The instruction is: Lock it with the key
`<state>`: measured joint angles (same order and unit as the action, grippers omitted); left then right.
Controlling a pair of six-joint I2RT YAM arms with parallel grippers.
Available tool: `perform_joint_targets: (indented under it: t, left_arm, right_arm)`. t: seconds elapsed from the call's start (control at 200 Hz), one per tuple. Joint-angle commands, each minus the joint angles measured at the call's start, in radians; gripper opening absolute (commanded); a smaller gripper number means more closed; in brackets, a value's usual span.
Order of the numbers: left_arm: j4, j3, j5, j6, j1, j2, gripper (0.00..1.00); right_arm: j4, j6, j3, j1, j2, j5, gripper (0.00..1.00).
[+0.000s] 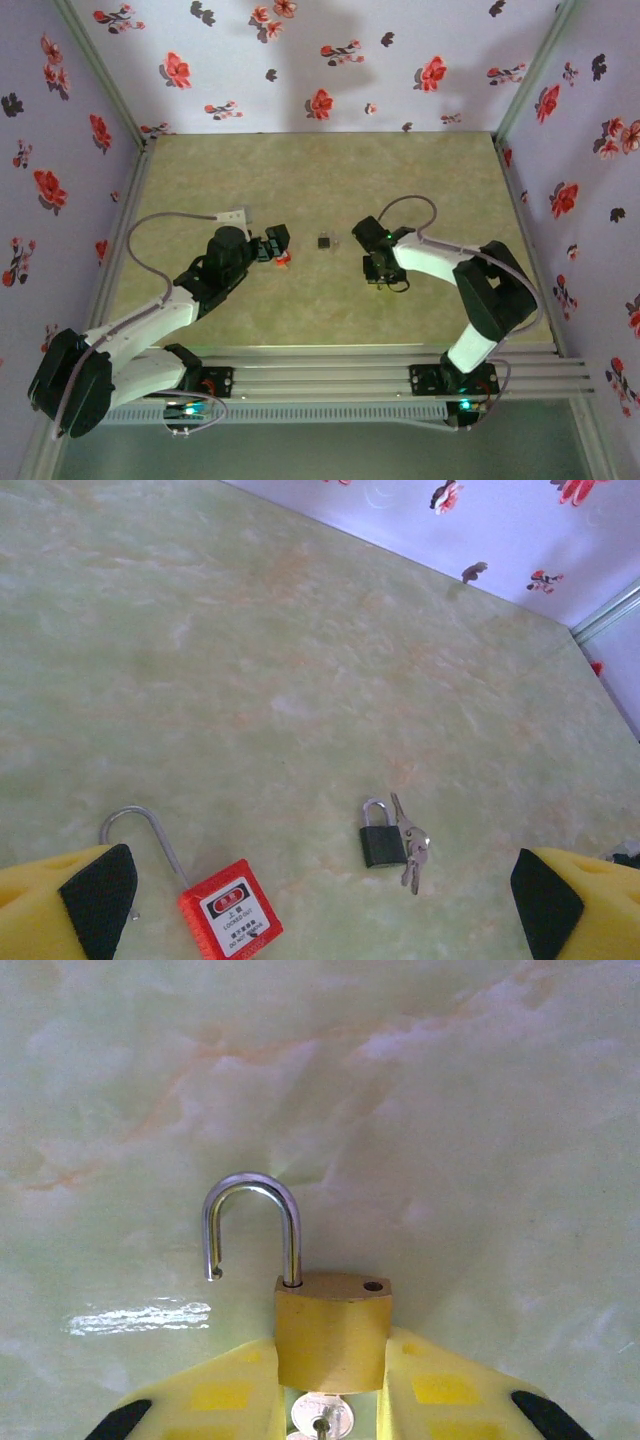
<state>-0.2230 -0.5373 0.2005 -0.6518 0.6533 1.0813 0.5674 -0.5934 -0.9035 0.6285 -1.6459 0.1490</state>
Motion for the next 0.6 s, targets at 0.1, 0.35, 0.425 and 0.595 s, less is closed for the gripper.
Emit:
perform_joint_targets:
  t: [0.1,0.35,0.425,0.595]
  left_arm:
    - [-0.009,-0.021,-0.019,-0.010,0.014,0.016,1.00]
    - [-0.036,-0.024,-0.077,-0.014,0.019,0.032,1.00]
    - [-0.055,-0.024,-0.107,-0.013,0.020,0.039,1.00]
    - [-0.100,-0.024,-0.175,-0.015,0.028,0.067,1.00]
  right_arm:
    - [-0.220,0.033,0.062,-0.015,0.036,0.058,0.20]
    - [-0.276,0.065,0.097,0.001,0.089,0.001,0.20]
    - [-0.284,0.073,0.103,0.008,0.105,-0.011,0.20]
    - [-0.301,0.100,0.104,0.035,0.133,-0.028,0.20]
